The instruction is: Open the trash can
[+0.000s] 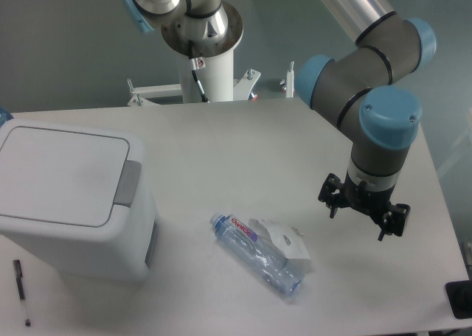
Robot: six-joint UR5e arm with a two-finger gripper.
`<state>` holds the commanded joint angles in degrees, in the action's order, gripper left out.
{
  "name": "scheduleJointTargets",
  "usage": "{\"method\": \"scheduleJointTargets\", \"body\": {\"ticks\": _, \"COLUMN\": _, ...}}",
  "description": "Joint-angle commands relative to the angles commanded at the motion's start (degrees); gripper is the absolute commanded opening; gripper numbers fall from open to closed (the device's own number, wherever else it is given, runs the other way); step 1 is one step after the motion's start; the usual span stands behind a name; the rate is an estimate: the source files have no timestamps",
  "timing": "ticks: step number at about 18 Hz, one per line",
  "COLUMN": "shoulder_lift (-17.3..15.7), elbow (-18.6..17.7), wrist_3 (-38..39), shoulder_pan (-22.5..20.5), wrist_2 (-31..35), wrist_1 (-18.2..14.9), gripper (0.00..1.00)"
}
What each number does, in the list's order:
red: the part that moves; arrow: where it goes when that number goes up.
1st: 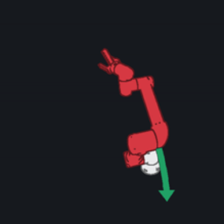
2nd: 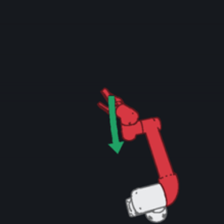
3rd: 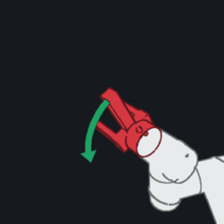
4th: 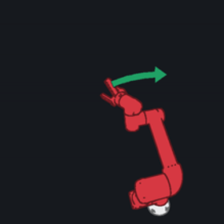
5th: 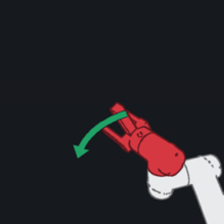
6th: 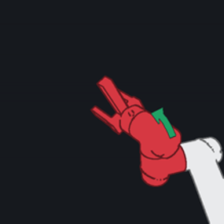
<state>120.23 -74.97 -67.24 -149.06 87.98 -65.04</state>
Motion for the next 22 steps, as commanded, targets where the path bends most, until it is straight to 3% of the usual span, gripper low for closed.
{"method": "scheduleJointTargets", "body": {"ticks": 8, "shoulder_lift": -0.17, "elbow": -0.53, "wrist_3": 0.26, "shoulder_pan": 0.18, "wrist_2": 0.0, "wrist_1": 0.26, "gripper": 1.0}}
{"method": "scheduleJointTargets", "body": {"ticks": 10, "shoulder_lift": -0.96, "elbow": -2.27, "wrist_3": 2.53, "shoulder_pan": 0.18, "wrist_2": -0.87, "wrist_1": 0.61, "gripper": 1.0}}
{"method": "scheduleJointTargets", "body": {"ticks": 16, "shoulder_lift": -2.64, "elbow": -0.8, "wrist_3": 19.58, "shoulder_pan": -0.18, "wrist_2": -12.3, "wrist_1": 0.88, "gripper": 1.0}}
{"method": "scheduleJointTargets", "body": {"ticks": 19, "shoulder_lift": -4.48, "elbow": -0.53, "wrist_3": 24.51, "shoulder_pan": 0.17, "wrist_2": -15.71, "wrist_1": 1.67, "gripper": 1.0}}
{"method": "scheduleJointTargets", "body": {"ticks": 22, "shoulder_lift": -6.76, "elbow": -0.62, "wrist_3": 25.48, "shoulder_pan": 0.09, "wrist_2": -26.33, "wrist_1": 2.02, "gripper": 1.0}}
